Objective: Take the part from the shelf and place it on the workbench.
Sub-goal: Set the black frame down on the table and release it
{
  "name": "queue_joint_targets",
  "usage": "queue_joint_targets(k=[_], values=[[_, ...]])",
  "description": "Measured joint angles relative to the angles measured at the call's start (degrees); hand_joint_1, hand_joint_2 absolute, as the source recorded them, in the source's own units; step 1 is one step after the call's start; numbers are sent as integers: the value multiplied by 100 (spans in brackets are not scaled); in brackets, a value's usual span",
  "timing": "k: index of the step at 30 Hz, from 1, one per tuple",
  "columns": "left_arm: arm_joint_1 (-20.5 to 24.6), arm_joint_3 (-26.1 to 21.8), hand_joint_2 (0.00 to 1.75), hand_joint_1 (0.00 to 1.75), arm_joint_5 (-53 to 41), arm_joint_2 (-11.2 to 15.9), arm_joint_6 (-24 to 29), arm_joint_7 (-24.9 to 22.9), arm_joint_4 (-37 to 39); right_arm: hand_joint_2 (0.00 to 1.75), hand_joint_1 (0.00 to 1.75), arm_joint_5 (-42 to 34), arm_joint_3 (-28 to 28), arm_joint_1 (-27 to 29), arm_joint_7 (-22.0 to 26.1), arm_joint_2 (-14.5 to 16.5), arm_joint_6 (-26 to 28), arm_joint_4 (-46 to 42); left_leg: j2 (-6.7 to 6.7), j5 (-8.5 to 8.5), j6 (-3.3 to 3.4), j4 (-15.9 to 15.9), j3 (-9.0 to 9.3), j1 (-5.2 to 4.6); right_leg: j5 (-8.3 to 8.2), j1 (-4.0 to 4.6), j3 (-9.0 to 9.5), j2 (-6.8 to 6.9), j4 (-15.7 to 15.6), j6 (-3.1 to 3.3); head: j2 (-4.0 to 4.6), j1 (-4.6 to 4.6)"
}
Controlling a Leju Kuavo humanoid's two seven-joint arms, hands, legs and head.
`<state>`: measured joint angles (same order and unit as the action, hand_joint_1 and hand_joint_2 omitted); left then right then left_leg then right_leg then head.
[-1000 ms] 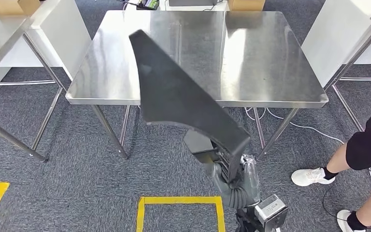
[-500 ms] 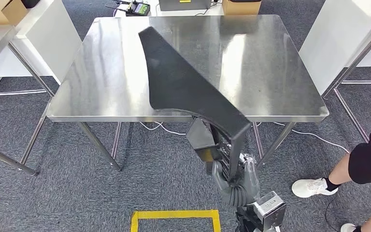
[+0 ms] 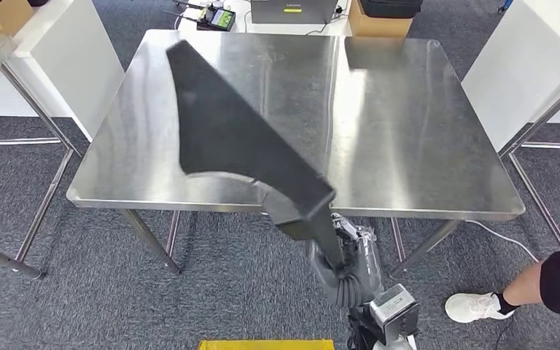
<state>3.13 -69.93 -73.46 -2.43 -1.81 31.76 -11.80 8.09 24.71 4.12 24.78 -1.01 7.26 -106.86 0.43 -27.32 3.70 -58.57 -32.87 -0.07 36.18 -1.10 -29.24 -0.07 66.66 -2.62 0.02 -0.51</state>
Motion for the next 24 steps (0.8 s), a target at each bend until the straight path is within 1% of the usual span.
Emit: queue_joint_targets(k=[1,2,3,4,5,6,7,8,9,10,12,13,14,15,16,17,18,19,20,21,22,23,24], values=[[2,-1,175,0,9,0,1,-10,0,175,175,24,4,-10,-7,-2,1,8,12,-48,25,4,54,-11,100,16,-296,0,372,29,-1,7],[3,-1,175,0,20,1,1,-22,0,175,175,53,10,-17,-17,-4,1,20,27,-104,45,4,116,-29,162,35,-563,0,632,46,-1,13],[1,-2,175,0,36,1,2,-33,0,175,175,88,23,-31,-25,-7,1,39,40,-164,60,4,192,-52,150,61,-748,-1,704,50,-1,19],[1,-3,175,0,55,1,2,-39,0,175,175,141,45,-62,-35,-9,1,63,53,-230,70,6,283,-81,30,93,-837,-1,581,56,-1,18],[1,-3,175,0,76,1,2,-42,0,175,175,207,75,-109,-45,-10,4,92,62,-298,79,9,379,-110,-200,136,-848,-1,301,53,0,19],[2,-4,175,0,99,-9,1,-40,3,175,175,281,112,-169,-57,-10,9,133,69,-366,87,12,462,-133,-495,188,-826,0,-47,67,0,18],[5,-5,175,0,117,-10,1,-38,3,175,175,354,148,-231,-70,-9,15,182,80,-437,88,10,536,-155,-668,225,-795,-7,-324,132,0,6],[14,-5,175,0,130,-20,0,-33,3,175,175,415,185,-293,-88,-8,21,233,86,-509,77,13,584,-167,-761,260,-757,-17,-513,200,0,1],[21,-6,175,0,140,-27,-1,-28,3,175,175,462,220,-344,-104,-4,24,283,92,-543,57,-8,640,-170,-775,272,-725,-29,-618,288,0,-8],[28,-6,175,0,144,-25,-1,-22,-1,175,175,489,250,-387,-116,3,27,323,93,-553,31,-29,693,-171,-732,272,-663,-41,-663,374,0,-5],[34,-7,175,0,164,-19,0,-15,-4,175,175,540,303,-460,-130,29,40,376,72,-576,-32,-140,758,-153,-863,220,-447,-38,-799,462,0,15],[41,-7,175,0,179,-19,1,-15,-4,175,175,582,328,-510,-140,45,56,401,58,-626,-74,-280,706,-136,-904,192,-341,-30,-834,489,0,8],[51,-9,175,0,195,-18,3,-18,-3,175,175,648,360,-572,-165,60,75,432,47,-715,-127,-513,581,-109,-916,159,-261,-25,-855,501,0,-3],[60,-11,175,0,209,-25,4,-28,-1,175,175,739,397,-645,-207,74,100,473,37,-820,-185,-812,380,-73,-881,147,-221,-29,-856,501,1,-18],[65,-17,175,0,225,-22,7,-49,-1,175,175,865,443,-725,-266,91,137,531,32,-943,-245,-1116,123,-27,-846,128,-195,-36,-855,494,0,-30],[65,-26,175,0,239,-20,8,-76,-1,175,175,1021,492,-802,-336,105,181,599,24,-1032,-299,-1331,-120,17,-805,108,-166,-48,-853,476,0,-27],[63,-36,175,0,253,-17,8,-109,-1,175,175,1209,540,-877,-412,120,241,680,12,-1046,-347,-1401,-301,55,-763,86,-123,-61,-851,454,0,-32],[62,-46,175,0,267,-16,8,-140,-1,175,175,1416,590,-956,-488,132,309,767,0,-936,-390,-1297,-396,89,-716,63,-66,-70,-850,428,0,-31],[62,-54,175,0,283,-14,7,-173,-1,175,175,1638,638,-1044,-569,142,381,852,-14,-684,-421,-1034,-412,120,-666,41,3,-76,-848,397,0,-31],[60,-62,175,0,298,-13,4,-211,-1,175,175,1900,689,-1145,-669,156,460,948,-26,-344,-442,-706,-385,144,-614,26,45,-76,-851,364,0,-32],[60,-73,175,0,313,-13,-3,-254,-1,175,175,2197,744,-1264,-791,172,539,1058,-39,-128,-450,-454,-385,145,-571,18,99,-80,-851,329,0,-30],[60,-87,175,0,324,-11,-13,-299,-1,175,175,2548,806,-1400,-948,191,618,1182,-49,14,-427,-285,-377,130,-535,22,115,-83,-853,293,0,-38],[59,-104,175,0,334,-10,-22,-339,-1,175,175,2957,869,-1531,-1149,214,686,1314,-52,94,-379,-227,-393,109,-507,32,111,-86,-856,256,0,-42]])
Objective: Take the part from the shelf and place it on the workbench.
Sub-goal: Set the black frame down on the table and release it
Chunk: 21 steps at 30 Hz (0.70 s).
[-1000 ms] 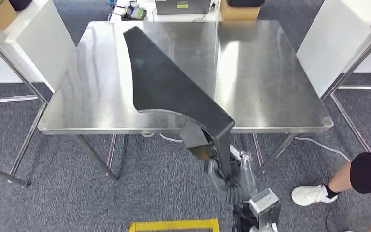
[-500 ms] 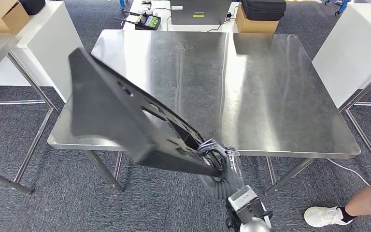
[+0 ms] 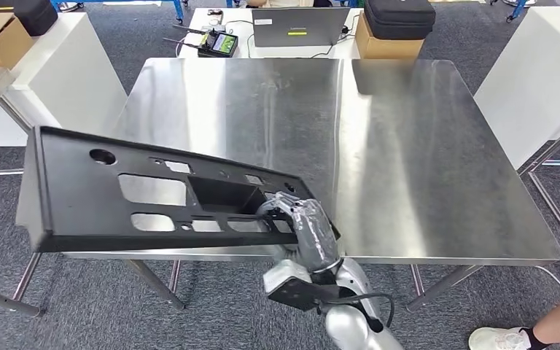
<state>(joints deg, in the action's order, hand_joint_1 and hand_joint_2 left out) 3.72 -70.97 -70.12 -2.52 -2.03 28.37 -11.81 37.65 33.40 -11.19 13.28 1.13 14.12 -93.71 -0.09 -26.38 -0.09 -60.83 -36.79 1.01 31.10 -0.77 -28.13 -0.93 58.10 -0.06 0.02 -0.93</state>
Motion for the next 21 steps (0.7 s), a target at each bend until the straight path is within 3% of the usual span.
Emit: queue_joint_targets(k=[1,3,6,11,21], values=[[2,-22,175,0,13,2,-8,-32,-1,175,175,432,59,-130,-210,22,57,134,1,-26,55,-8,-19,-26,18,12,8,-5,-13,-37,0,-2],[11,-59,175,0,37,-3,-12,-66,-3,175,175,1377,164,-393,-667,69,119,437,18,105,130,62,9,-25,40,45,44,-5,-55,-87,0,-4],[57,-90,175,0,50,-25,-26,-79,-1,175,175,2561,265,-854,-1335,141,129,1059,58,147,112,126,22,-26,15,76,119,-4,-123,-86,0,6],[70,-95,175,0,50,-43,-70,-106,-2,175,175,3975,220,-1673,-2188,262,332,2521,104,111,161,127,20,-76,24,76,138,0,-218,-91,0,14],[78,-98,175,0,42,-43,-115,-108,-5,175,175,5040,-492,-2576,-2806,312,902,4787,115,116,232,127,39,-102,15,48,117,17,-258,-133,0,12]])
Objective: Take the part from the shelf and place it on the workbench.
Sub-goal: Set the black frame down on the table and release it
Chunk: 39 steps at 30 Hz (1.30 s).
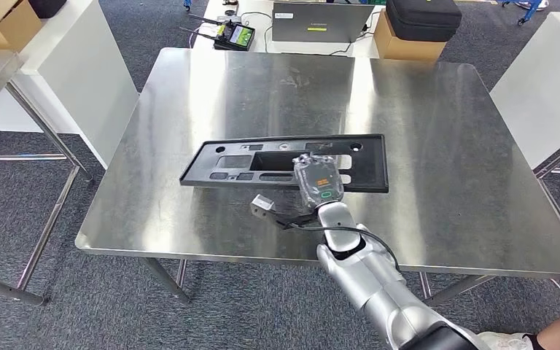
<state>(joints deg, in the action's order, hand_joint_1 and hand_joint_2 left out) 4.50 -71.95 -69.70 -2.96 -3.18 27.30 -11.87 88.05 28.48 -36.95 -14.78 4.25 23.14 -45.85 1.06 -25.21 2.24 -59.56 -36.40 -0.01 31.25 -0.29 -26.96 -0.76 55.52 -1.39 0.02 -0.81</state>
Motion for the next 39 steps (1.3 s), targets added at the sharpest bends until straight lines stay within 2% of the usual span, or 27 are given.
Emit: queue_joint_targets(k=[5,9,15,23,27,32,34,37,39], values=[[1,-1,175,0,0,2,-36,19,-3,175,175,146,-504,-332,-212,-98,315,817,2,3,3,4,14,5,-2,-2,13,8,1,-4,0,0],[10,1,175,0,-10,3,-35,121,-8,0,0,163,-543,-448,-456,-224,500,1174,-2,3,3,13,26,5,-3,-1,17,7,1,-6,0,-2],[12,6,175,0,-109,3,51,150,-38,0,0,180,-542,-485,-511,-379,595,1481,-5,3,3,26,30,10,-3,11,48,5,3,-6,0,-1],[33,8,175,0,-72,3,44,144,-45,0,0,182,-535,-488,-584,-430,615,1586,-16,3,3,29,37,19,-2,18,60,2,4,-6,0,-1],[39,8,0,0,-68,3,38,144,-46,0,0,182,-535,-488,-588,-436,615,1606,-16,3,2,30,42,21,-2,21,37,2,4,-5,0,0],[52,8,0,0,-68,3,28,98,-48,0,0,162,-577,-473,-400,-409,632,1596,-16,3,2,31,44,21,-1,24,25,2,4,-5,0,0],[57,8,0,0,-68,4,28,56,-51,0,0,-27,-729,-406,32,-326,660,1511,-17,3,2,31,44,21,-1,28,49,2,4,-5,0,0],[60,6,0,0,-66,5,36,28,-58,0,0,-586,-1179,-206,930,-87,665,1191,-17,3,2,30,45,21,-2,29,73,2,5,-6,0,-2],[61,6,0,0,-63,4,45,20,-61,0,0,-838,-1443,-110,1258,67,646,993,-13,3,2,31,45,24,-1,28,60,4,4,-5,0,-2]])
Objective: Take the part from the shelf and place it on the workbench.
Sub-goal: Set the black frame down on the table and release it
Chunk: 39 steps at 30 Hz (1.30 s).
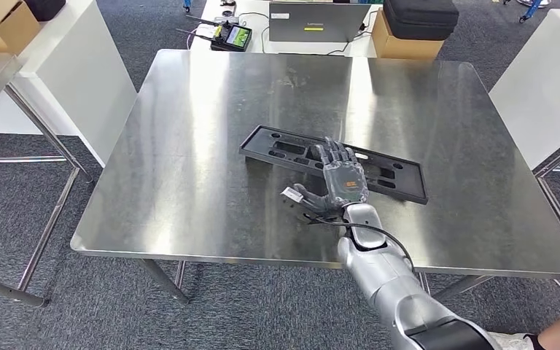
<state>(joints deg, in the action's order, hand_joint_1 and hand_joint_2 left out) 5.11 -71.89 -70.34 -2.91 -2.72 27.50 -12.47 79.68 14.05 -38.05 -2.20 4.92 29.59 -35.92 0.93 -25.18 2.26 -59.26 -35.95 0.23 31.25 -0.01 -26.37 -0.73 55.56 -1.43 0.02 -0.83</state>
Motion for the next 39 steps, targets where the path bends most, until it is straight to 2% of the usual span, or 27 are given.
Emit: queue_joint_targets(k=[2,3,6,9,11,15,18,21,24,28,39], values=[[0,0,0,0,3,-3,19,-14,-1,0,0,-355,-186,74,330,130,-124,-205,4,-1,-2,2,1,4,5,0,-20,2,0,-1,0,2],[0,0,0,0,3,-4,29,-20,-1,0,0,-746,-278,137,648,199,-294,-361,3,-2,-3,3,1,4,9,1,-27,1,0,-5,0,3],[2,0,0,0,3,3,49,-15,-8,0,0,-2691,-481,498,1929,515,-1257,-1142,-6,-4,-5,5,3,3,12,5,1,-7,1,-13,0,2],[4,-4,0,0,38,15,81,11,-27,0,0,-4448,-337,959,2734,784,-2292,-2114,8,-6,-9,5,7,6,17,3,-18,3,0,-11,0,1],[-4,-16,0,0,87,21,109,13,-31,0,0,-5313,-51,1248,2923,873,-2781,-2786,18,-12,-17,6,9,8,21,2,-24,11,0,-7,0,2],[-8,-80,0,0,129,26,166,13,-37,0,0,-6693,504,1657,3001,922,-3571,-3773,11,-16,-22,8,9,9,24,2,-27,8,-1,-4,0,1],[-12,-130,0,0,164,22,240,15,-38,0,0,-8358,775,1956,3008,898,-4502,-4340,14,-16,-22,8,9,10,24,2,-27,9,-2,-3,0,2],[-14,-163,0,0,233,9,346,15,-45,0,0,-9462,1092,2267,3017,796,-5063,-4849,12,-16,-22,8,9,10,24,2,-27,8,-2,-3,0,2],[-20,-240,0,0,343,-34,480,5,-72,0,0,-10042,1390,2544,3078,642,-5353,-5231,13,-16,-22,7,9,9,24,1,-27,8,-3,-3,0,2],[-39,-392,0,0,502,-126,661,-10,-120,0,0,-10453,1662,2831,3147,413,-5614,-5612,14,-16,-22,7,9,8,24,1,-27,8,-4,-4,0,2],[-76,-568,0,0,547,-264,738,-9,-193,0,0,-10551,1809,3082,3188,95,-5668,-6038,12,-16,-22,7,10,10,24,2,-26,8,-4,-4,0,2]])
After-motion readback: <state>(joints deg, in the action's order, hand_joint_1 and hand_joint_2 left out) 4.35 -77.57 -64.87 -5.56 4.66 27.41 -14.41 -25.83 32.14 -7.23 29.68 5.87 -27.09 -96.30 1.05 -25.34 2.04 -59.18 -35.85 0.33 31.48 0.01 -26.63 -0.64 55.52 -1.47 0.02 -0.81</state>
